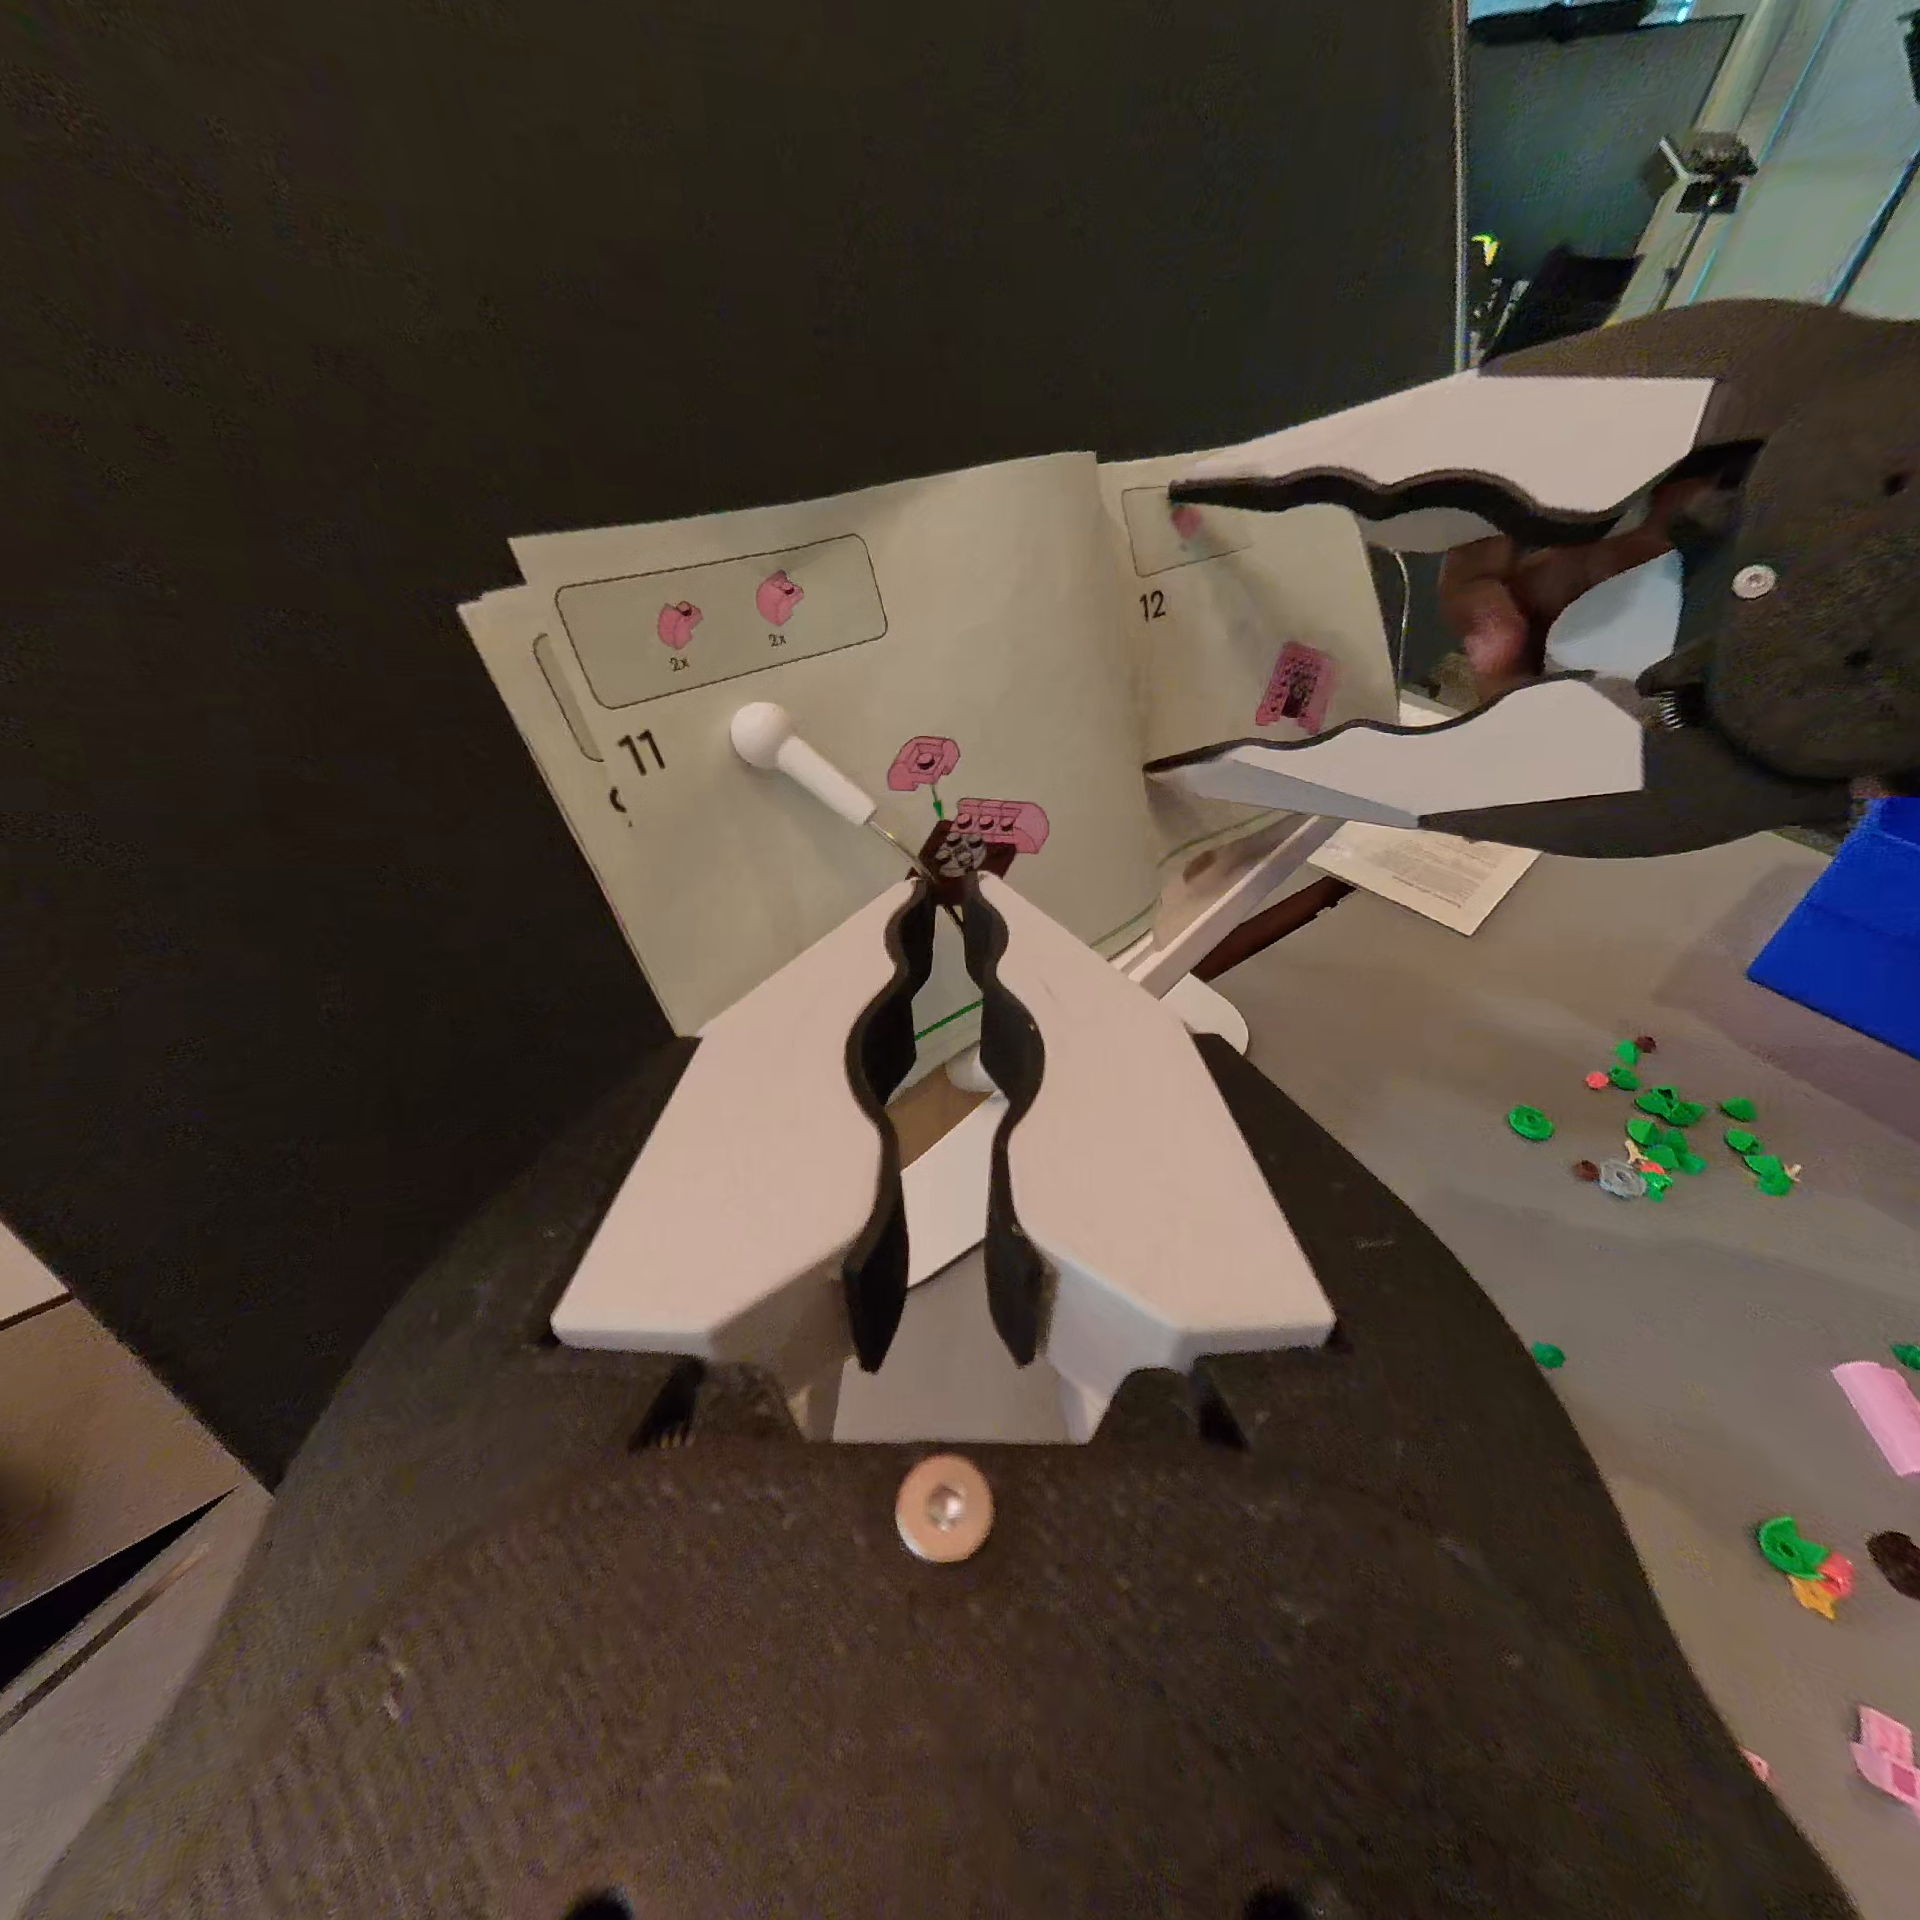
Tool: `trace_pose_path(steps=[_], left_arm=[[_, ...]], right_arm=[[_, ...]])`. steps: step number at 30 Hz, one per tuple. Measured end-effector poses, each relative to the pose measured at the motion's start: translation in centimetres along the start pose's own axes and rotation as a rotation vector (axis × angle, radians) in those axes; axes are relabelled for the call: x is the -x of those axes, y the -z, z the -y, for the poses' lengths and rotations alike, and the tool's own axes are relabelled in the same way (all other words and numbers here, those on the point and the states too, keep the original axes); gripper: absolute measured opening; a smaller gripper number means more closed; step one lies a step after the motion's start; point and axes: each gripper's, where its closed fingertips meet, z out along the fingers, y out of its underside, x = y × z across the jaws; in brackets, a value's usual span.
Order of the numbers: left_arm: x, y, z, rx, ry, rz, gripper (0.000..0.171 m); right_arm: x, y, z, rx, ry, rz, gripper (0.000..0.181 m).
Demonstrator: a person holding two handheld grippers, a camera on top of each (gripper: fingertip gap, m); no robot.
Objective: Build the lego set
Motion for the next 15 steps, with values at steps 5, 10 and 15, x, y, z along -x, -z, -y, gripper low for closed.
trace_pose_path(steps=[5,10,15], left_arm=[[-0.1,-0.1,0.0,-0.001,-0.001,0.006,0.002],[-0.2,-0.3,0.0,0.025,-0.004,0.005,0.003],[-0.4,-0.2,-0.2,0.048,0.003,-0.026,0.004]], right_arm=[[0.0,0.0,-0.3,0.013,0.009,-0.002,0.063],[-0.2,0.4,-1.0,0.022,0.036,0.025,0.061],[-0.4,0.4,-1.1,0.031,0.049,0.05,0.059]])
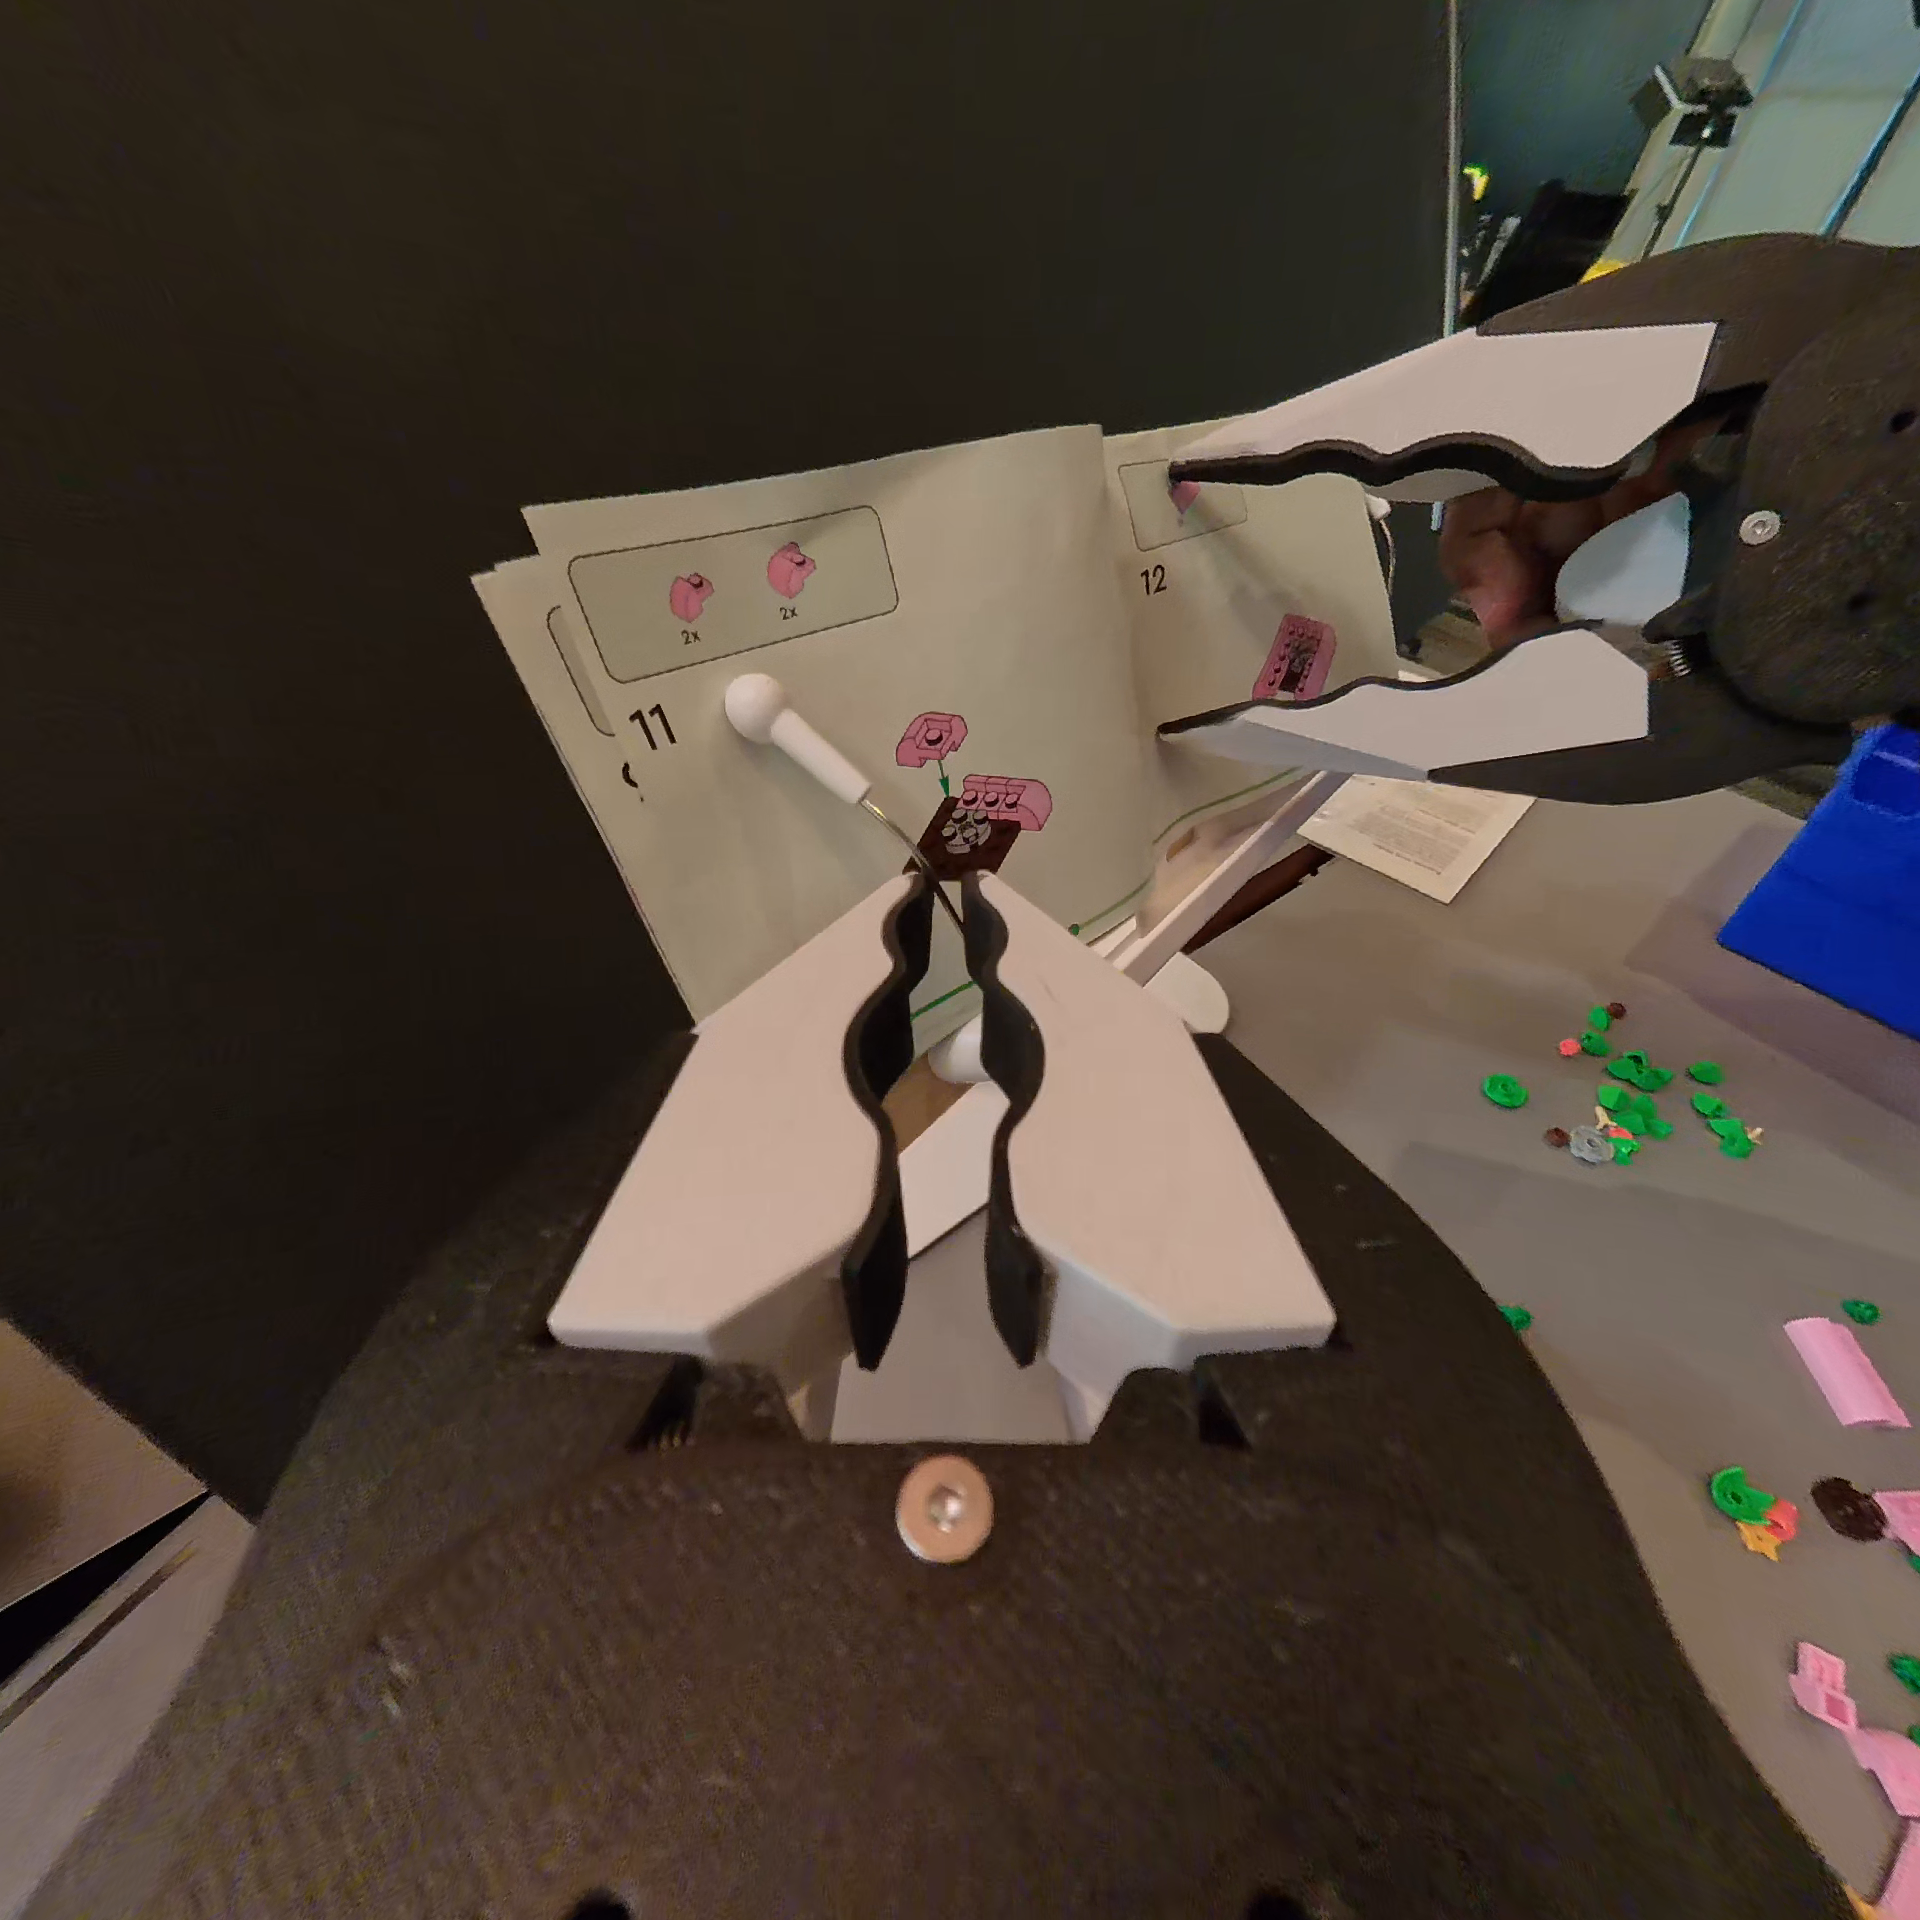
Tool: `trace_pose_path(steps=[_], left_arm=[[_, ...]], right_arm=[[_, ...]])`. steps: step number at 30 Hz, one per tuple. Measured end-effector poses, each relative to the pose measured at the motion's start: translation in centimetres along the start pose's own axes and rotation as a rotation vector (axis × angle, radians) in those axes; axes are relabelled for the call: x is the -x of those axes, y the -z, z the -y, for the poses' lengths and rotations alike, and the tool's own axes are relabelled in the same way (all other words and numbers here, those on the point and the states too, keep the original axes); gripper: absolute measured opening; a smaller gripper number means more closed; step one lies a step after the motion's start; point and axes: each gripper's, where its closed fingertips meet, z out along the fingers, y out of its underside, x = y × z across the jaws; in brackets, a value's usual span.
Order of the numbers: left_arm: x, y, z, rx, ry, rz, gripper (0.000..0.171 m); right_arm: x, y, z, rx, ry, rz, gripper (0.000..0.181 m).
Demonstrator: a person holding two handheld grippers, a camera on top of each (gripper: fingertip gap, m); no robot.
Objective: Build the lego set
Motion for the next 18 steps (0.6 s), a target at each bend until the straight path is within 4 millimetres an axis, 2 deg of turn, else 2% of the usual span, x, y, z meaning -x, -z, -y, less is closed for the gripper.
trace_pose_path(steps=[5,8,11,13,16,18], left_arm=[[-0.2,0.3,0.4,-0.016,0.021,-0.032,0.007],[0.0,0.5,0.8,-0.033,-0.011,-0.02,0.006],[0.1,1.4,1.9,-0.054,-0.019,-0.009,0.012],[0.0,2.9,3.6,-0.114,-0.011,0.003,0.01],[-0.1,6.2,6.4,-0.19,-0.017,0.044,0.013],[-1.0,8.7,7.9,-0.228,-0.026,0.045,0.018]], right_arm=[[-0.1,0.3,-0.2,0.014,-0.003,0.003,0.054],[-1.3,1.8,1.2,-0.03,-0.088,-0.041,0.054],[-3.4,5.8,4.8,-0.115,-0.218,-0.061,0.058],[-4.1,9.4,7.2,-0.174,-0.314,-0.051,0.06],[-3.1,14.8,9.7,-0.217,-0.472,0.013,0.065],[-1.8,18.6,11.1,-0.268,-0.667,0.089,0.066]])
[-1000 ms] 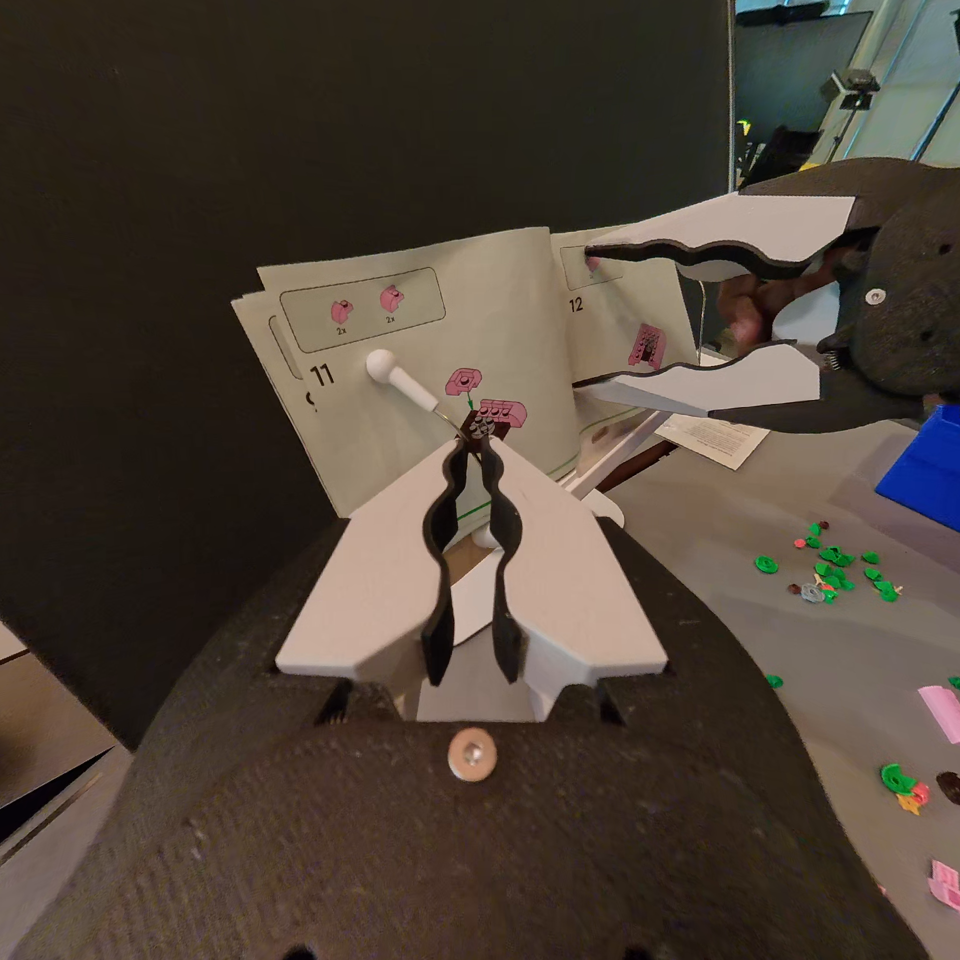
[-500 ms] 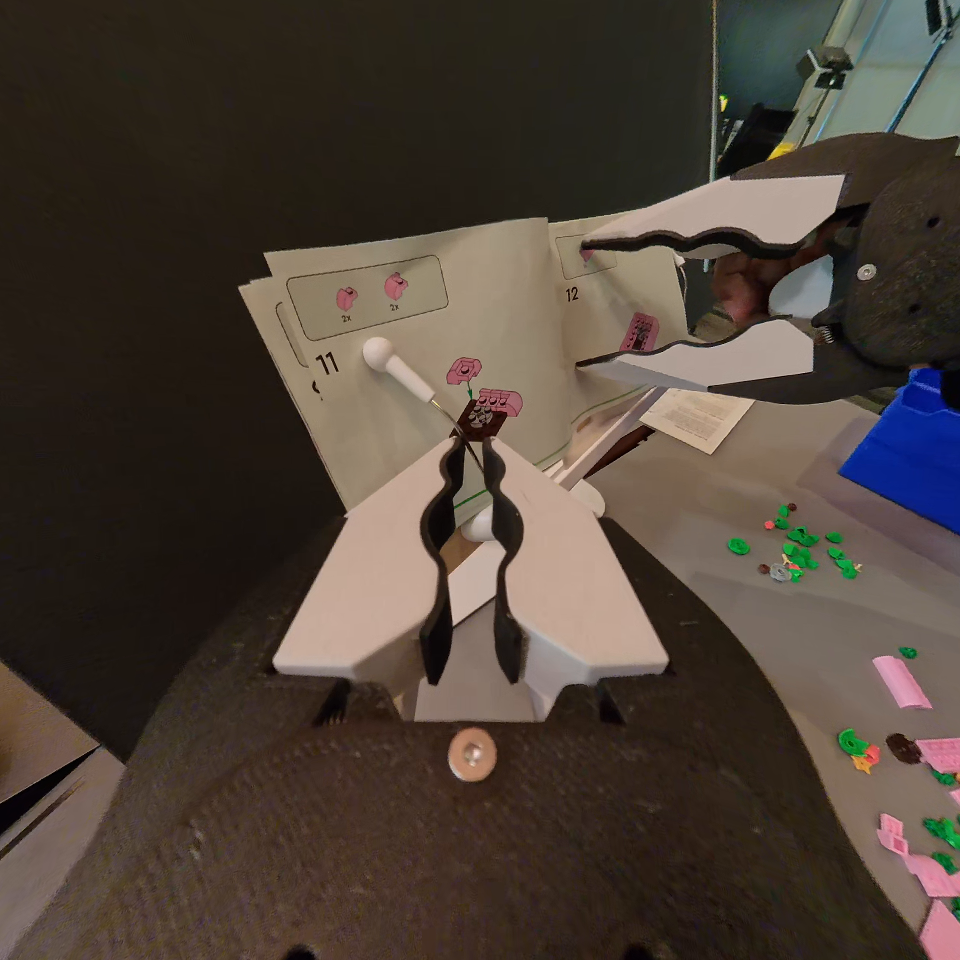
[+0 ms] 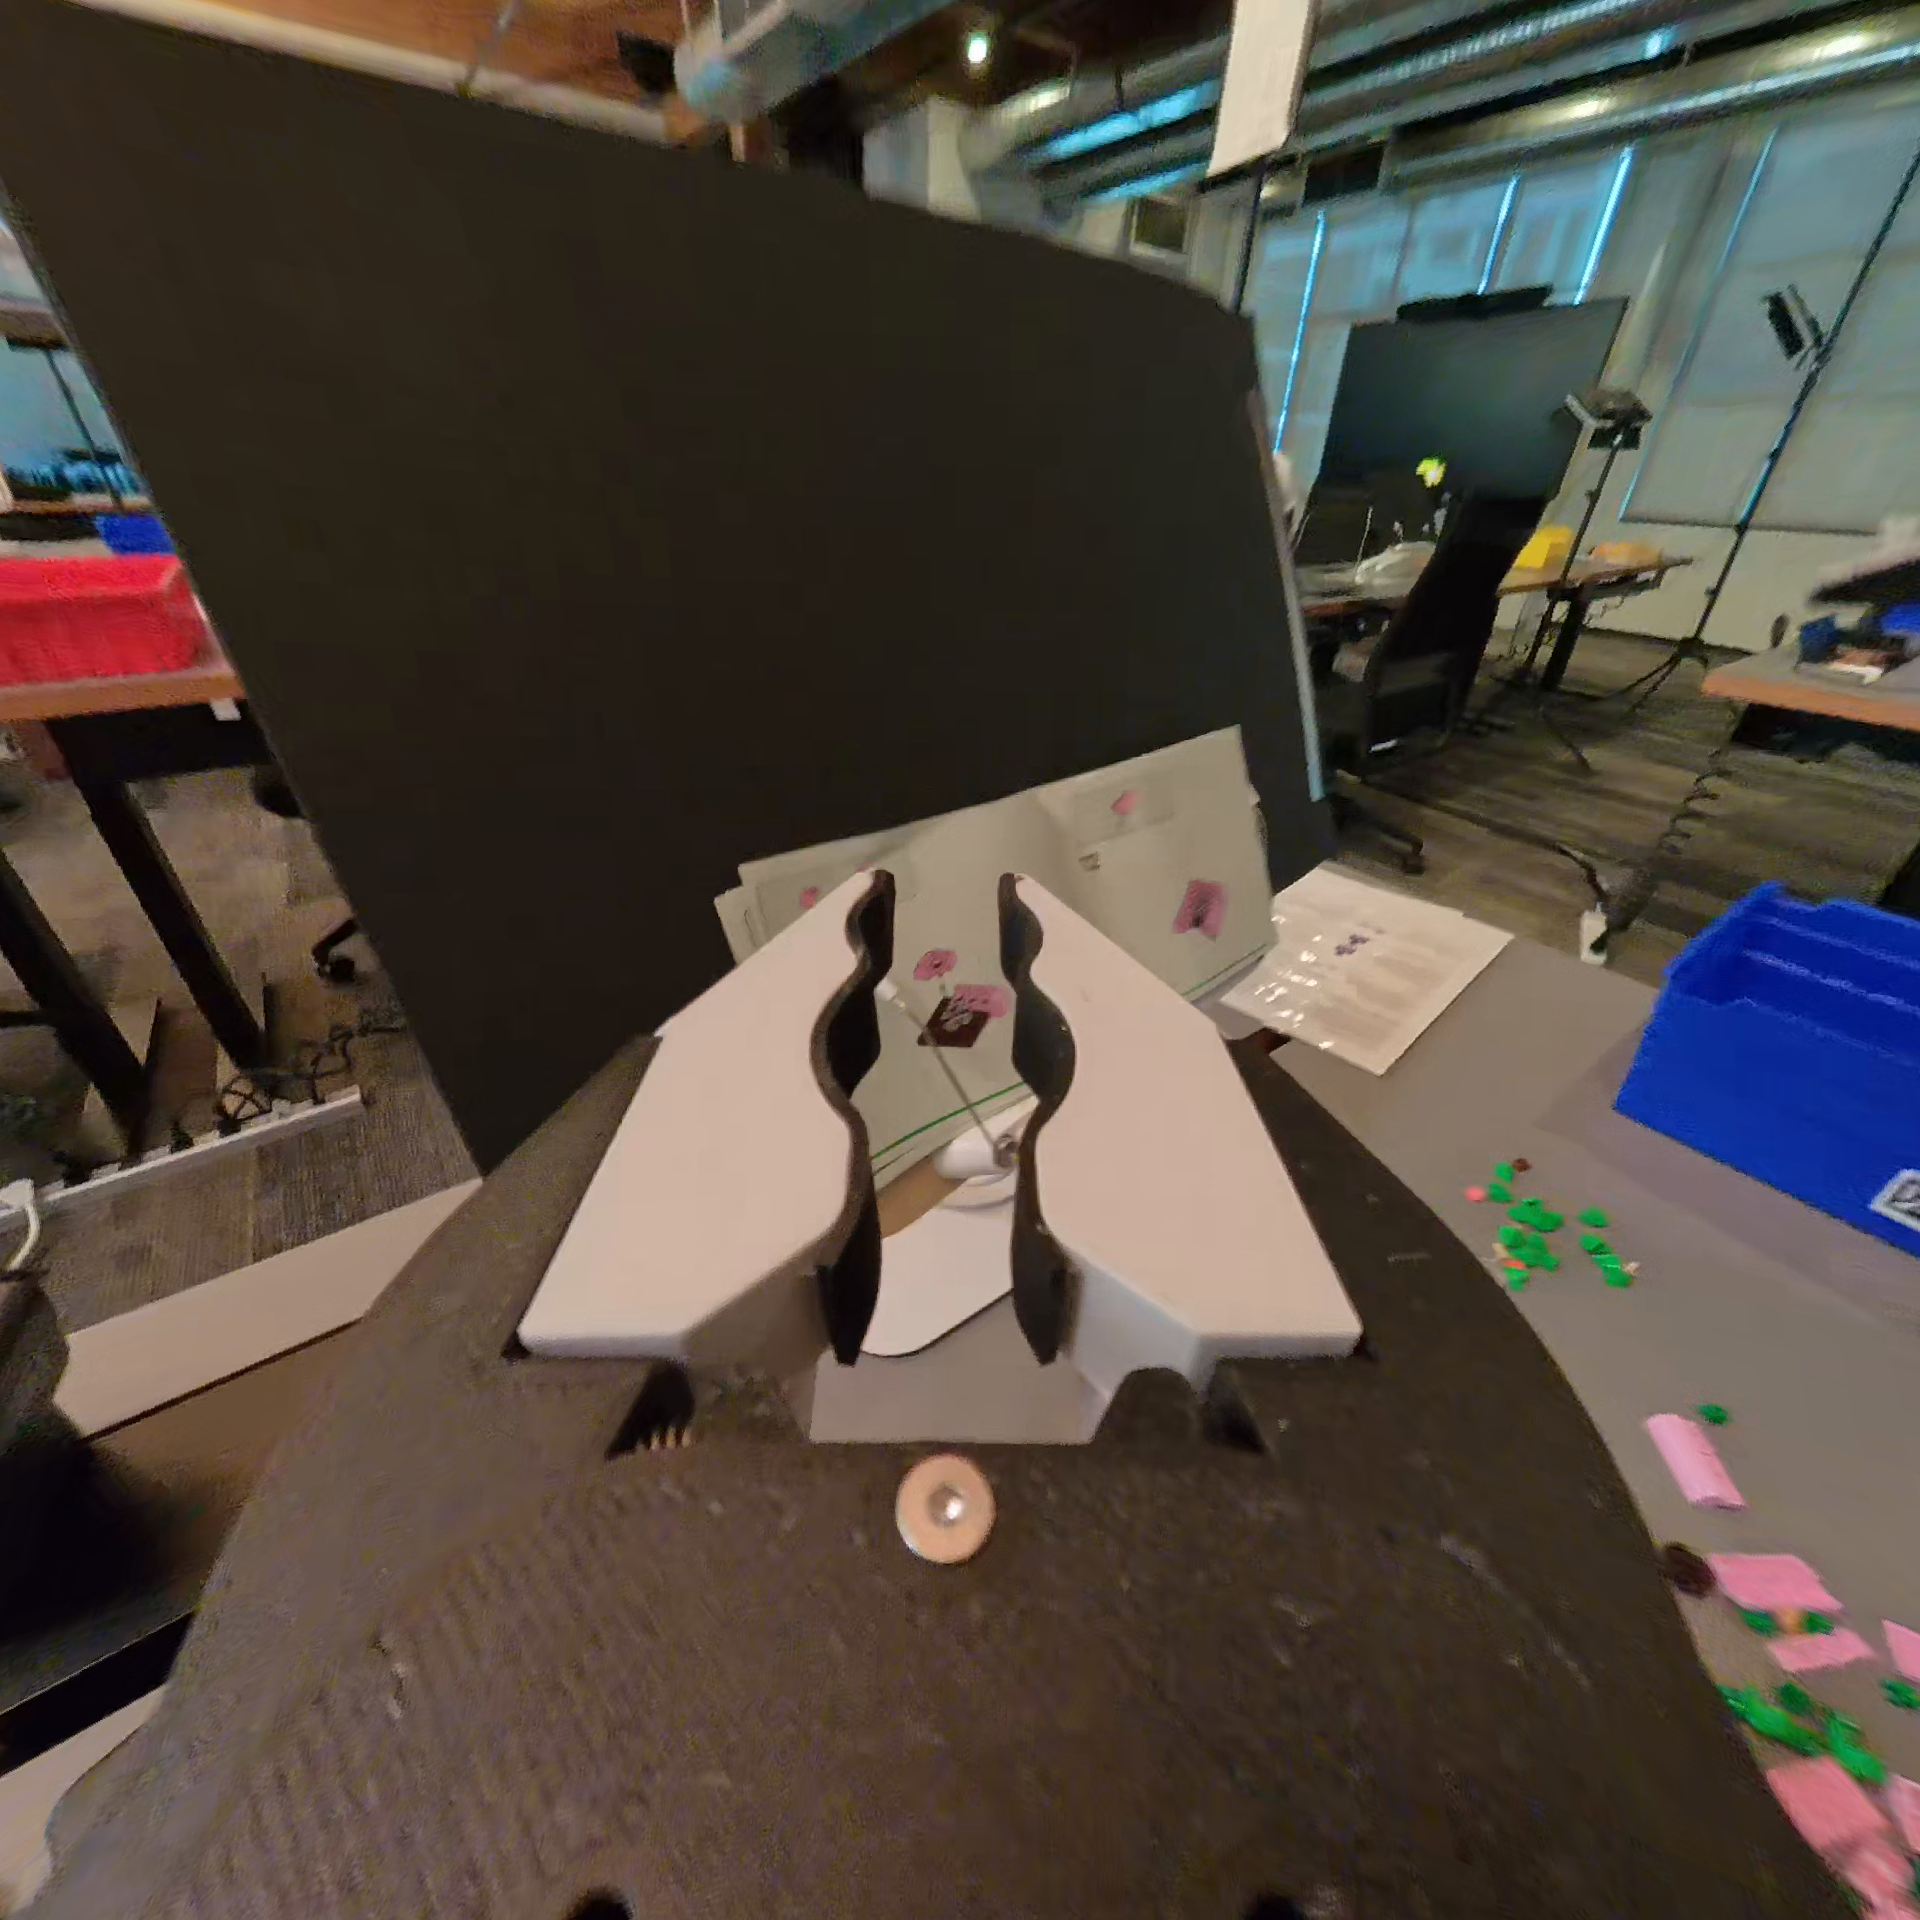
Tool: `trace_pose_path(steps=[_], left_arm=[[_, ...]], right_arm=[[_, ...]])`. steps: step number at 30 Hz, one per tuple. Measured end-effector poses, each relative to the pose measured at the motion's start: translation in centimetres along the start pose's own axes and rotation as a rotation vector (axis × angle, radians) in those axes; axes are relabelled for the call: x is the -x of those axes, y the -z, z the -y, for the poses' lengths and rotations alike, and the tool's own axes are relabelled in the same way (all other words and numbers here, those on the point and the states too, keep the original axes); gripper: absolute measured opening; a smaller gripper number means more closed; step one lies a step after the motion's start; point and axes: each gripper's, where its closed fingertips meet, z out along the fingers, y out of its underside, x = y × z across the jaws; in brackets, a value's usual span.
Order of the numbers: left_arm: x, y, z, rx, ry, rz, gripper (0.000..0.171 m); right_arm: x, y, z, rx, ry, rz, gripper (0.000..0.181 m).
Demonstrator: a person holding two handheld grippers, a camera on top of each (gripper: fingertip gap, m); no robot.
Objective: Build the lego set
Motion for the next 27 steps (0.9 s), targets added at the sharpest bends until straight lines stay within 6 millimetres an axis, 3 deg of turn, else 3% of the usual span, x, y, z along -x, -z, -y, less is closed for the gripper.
trace_pose_path(steps=[4,7,9,12,15,17,19,21,24,27], left_arm=[[-3.4,4.5,3.5,-0.102,0.033,-0.054,0.021],[-6.6,6.2,3.7,-0.144,0.076,-0.126,0.019],[-8.9,6.2,1.2,-0.075,0.054,-0.163,0.02],[-13.1,6.2,-6.3,0.153,-0.009,-0.237,0.027],[-16.1,7.6,-13.8,0.249,-0.053,-0.268,0.025],[-17.2,8.2,-17.0,0.281,-0.057,-0.272,0.021],[-18.3,8.3,-18.0,0.32,-0.049,-0.312,0.024],[-18.4,8.1,-17.7,0.305,-0.062,-0.312,0.024],[-18.3,8.2,-17.5,0.284,-0.043,-0.317,0.024],[-18.0,8.5,-17.5,0.266,-0.021,-0.328,0.022]], right_arm=[[4.1,6.0,1.4,-0.173,-0.369,0.093,0.059],[6.5,8.1,-0.5,-0.299,-0.413,0.056,0.05],[8.3,7.6,-3.5,-0.274,-0.382,0.029,0.052],[11.1,6.6,-7.9,-0.201,-0.35,0.0,0.057],[14.3,6.5,-9.5,-0.175,-0.341,0.058,0.056],[15.5,6.3,-10.3,-0.139,-0.3,0.073,0.055],[16.1,5.9,-11.3,-0.103,-0.302,0.085,0.051],[16.4,5.4,-12.6,-0.059,-0.367,0.093,0.038],[17.1,4.8,-14.1,-0.006,-0.486,0.125,0.005],[17.6,4.3,-14.7,0.017,-0.56,0.136,0.0]])
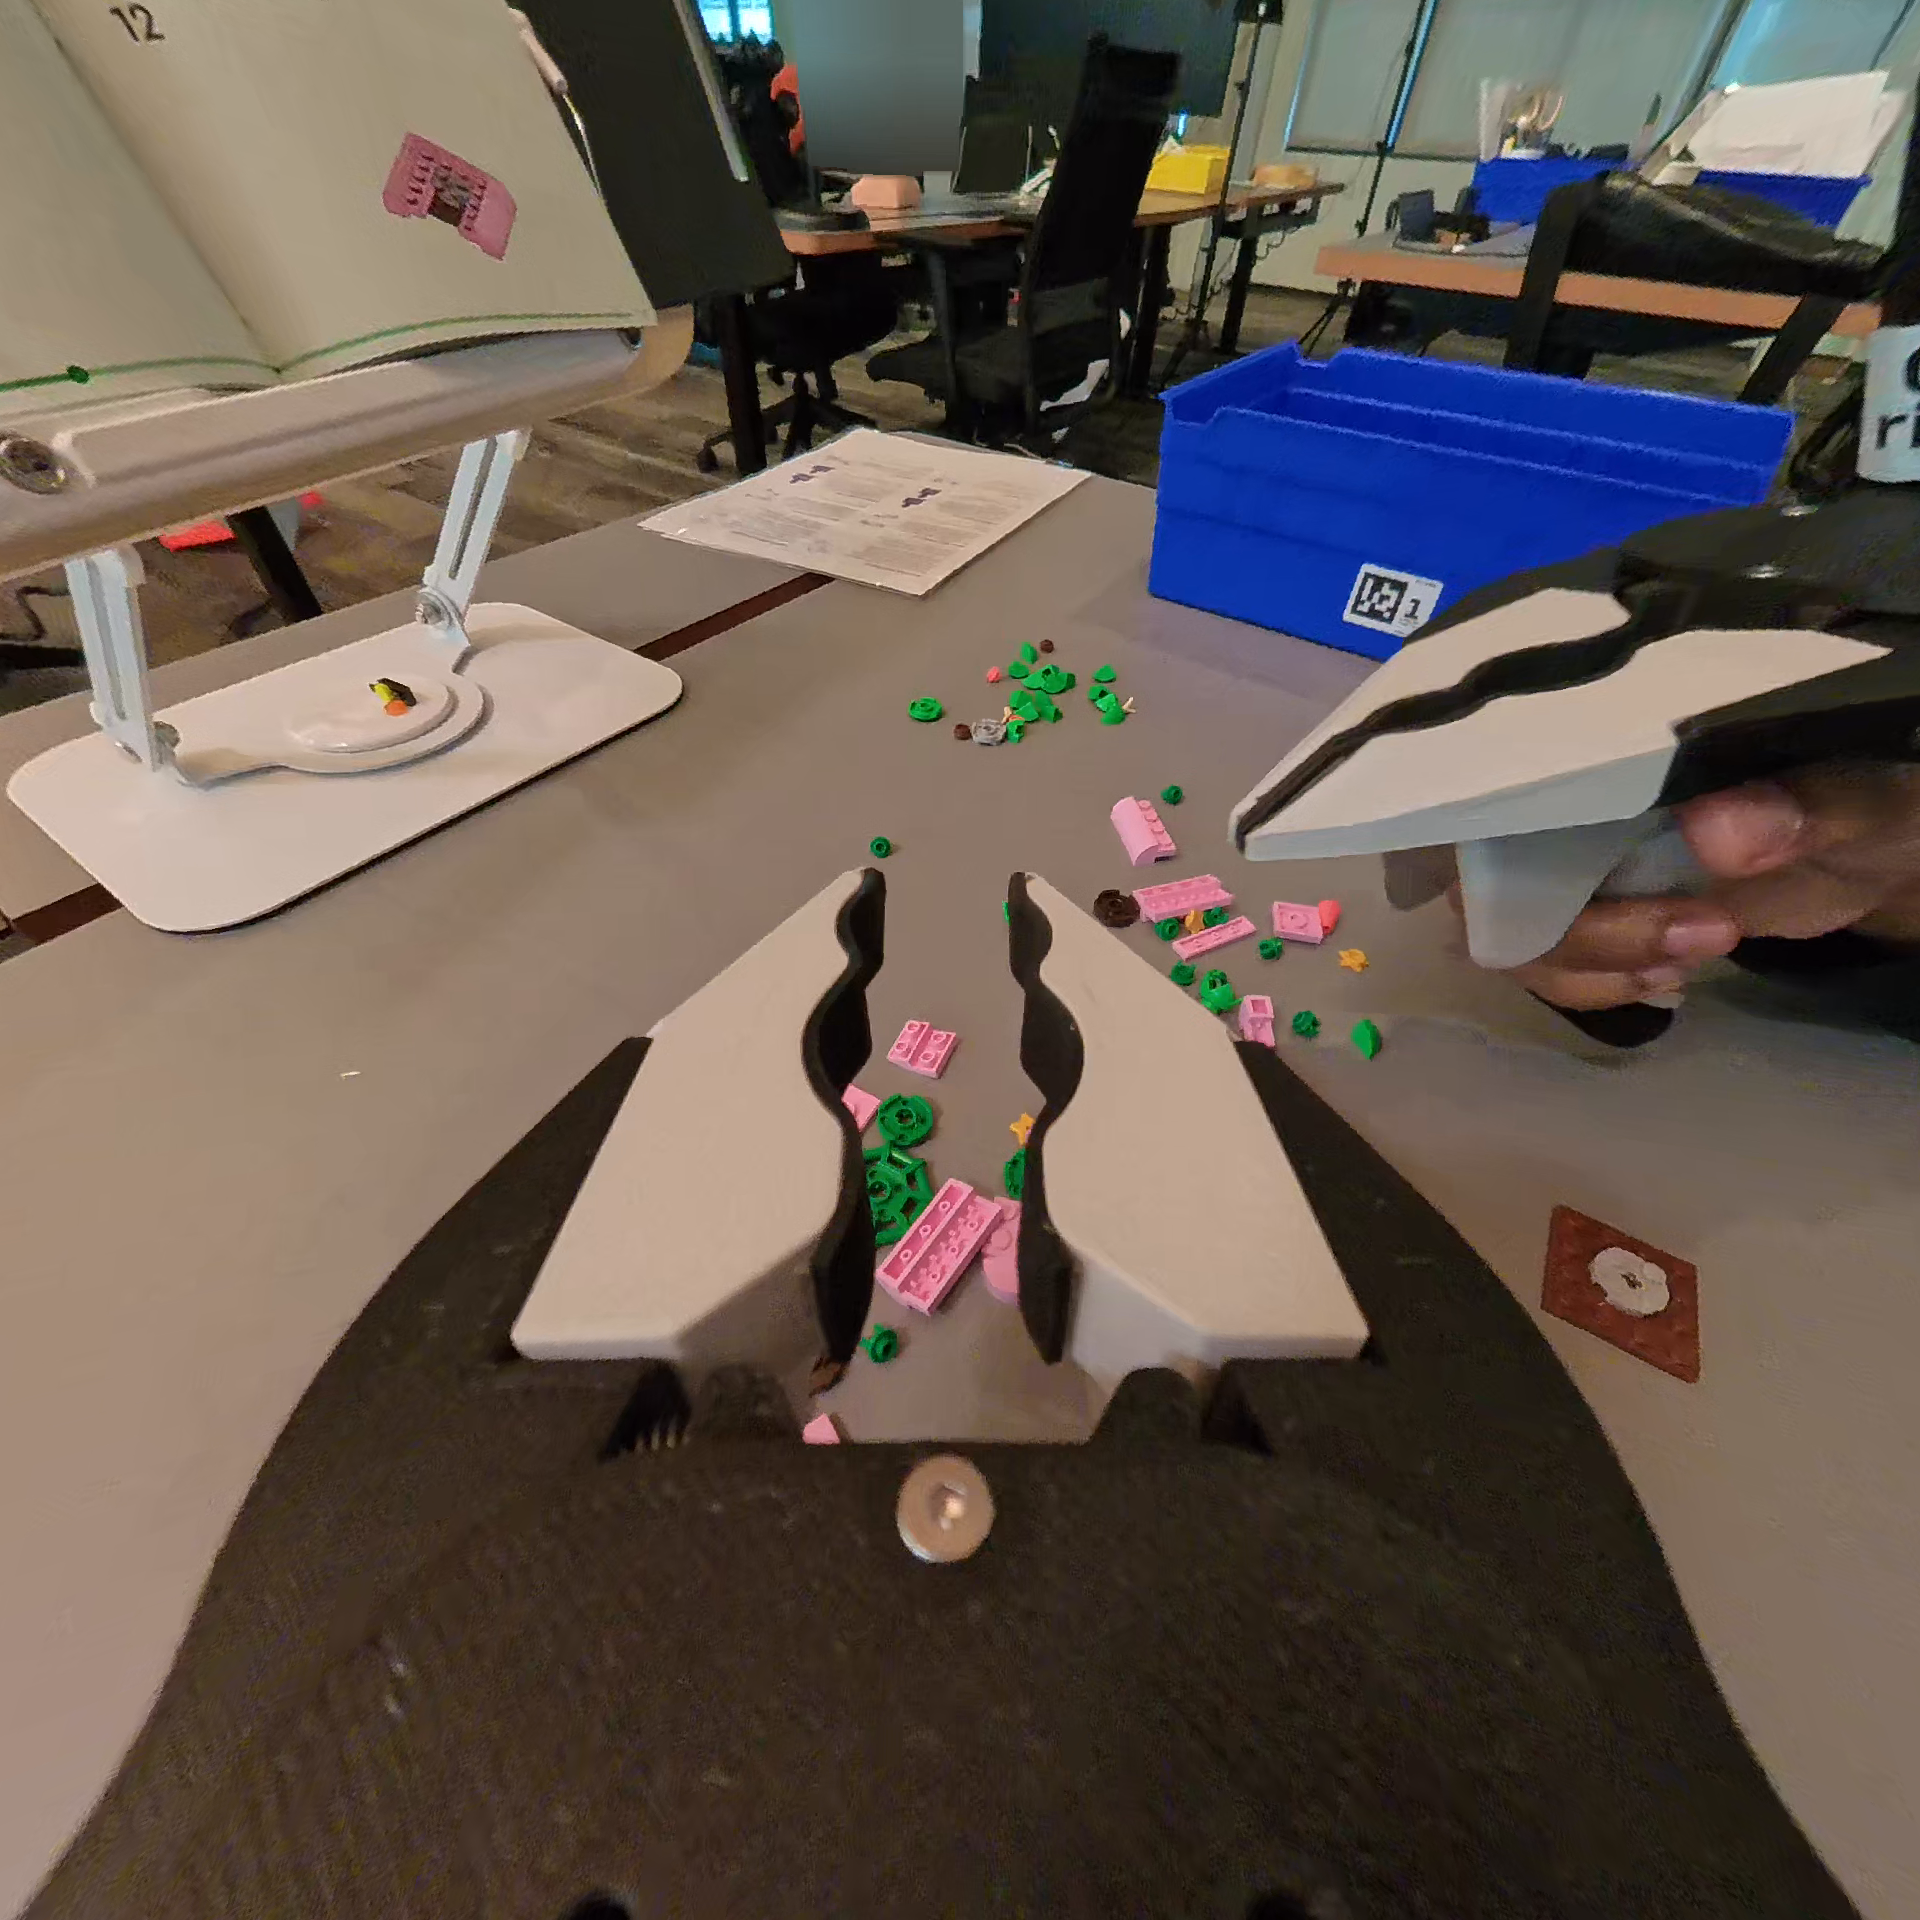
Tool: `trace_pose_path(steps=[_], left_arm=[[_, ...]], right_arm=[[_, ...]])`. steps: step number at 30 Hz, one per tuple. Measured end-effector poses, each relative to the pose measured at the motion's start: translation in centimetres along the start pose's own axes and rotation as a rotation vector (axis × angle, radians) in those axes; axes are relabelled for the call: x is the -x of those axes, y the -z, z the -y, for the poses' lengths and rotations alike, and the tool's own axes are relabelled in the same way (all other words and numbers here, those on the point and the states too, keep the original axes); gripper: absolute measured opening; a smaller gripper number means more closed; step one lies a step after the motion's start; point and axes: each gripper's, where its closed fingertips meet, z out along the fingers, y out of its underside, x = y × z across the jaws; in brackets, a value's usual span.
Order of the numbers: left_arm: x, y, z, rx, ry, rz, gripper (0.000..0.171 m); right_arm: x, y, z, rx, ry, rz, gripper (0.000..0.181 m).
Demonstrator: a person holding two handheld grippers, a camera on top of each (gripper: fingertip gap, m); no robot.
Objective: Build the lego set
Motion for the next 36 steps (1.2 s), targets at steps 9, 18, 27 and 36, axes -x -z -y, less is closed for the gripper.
trace_pose_path(steps=[9,18,27,36], left_arm=[[0.8,0.1,-1.2,0.03,0.089,-0.034,0.021],[-0.5,0.4,-0.3,0.011,0.078,-0.065,0.022],[-0.6,0.4,-0.6,0.027,0.06,-0.058,0.023],[-0.5,0.6,-0.3,-0.009,0.147,-0.095,0.024]], right_arm=[[0.5,-0.9,-1.4,0.027,0.044,-0.045,0.0],[0.9,-0.1,0.7,-0.112,0.023,-0.035,0.0],[2.2,-1.1,-2.0,-0.044,0.156,0.04,0.0],[1.4,-0.2,-0.2,-0.105,0.048,0.019,0.0]])
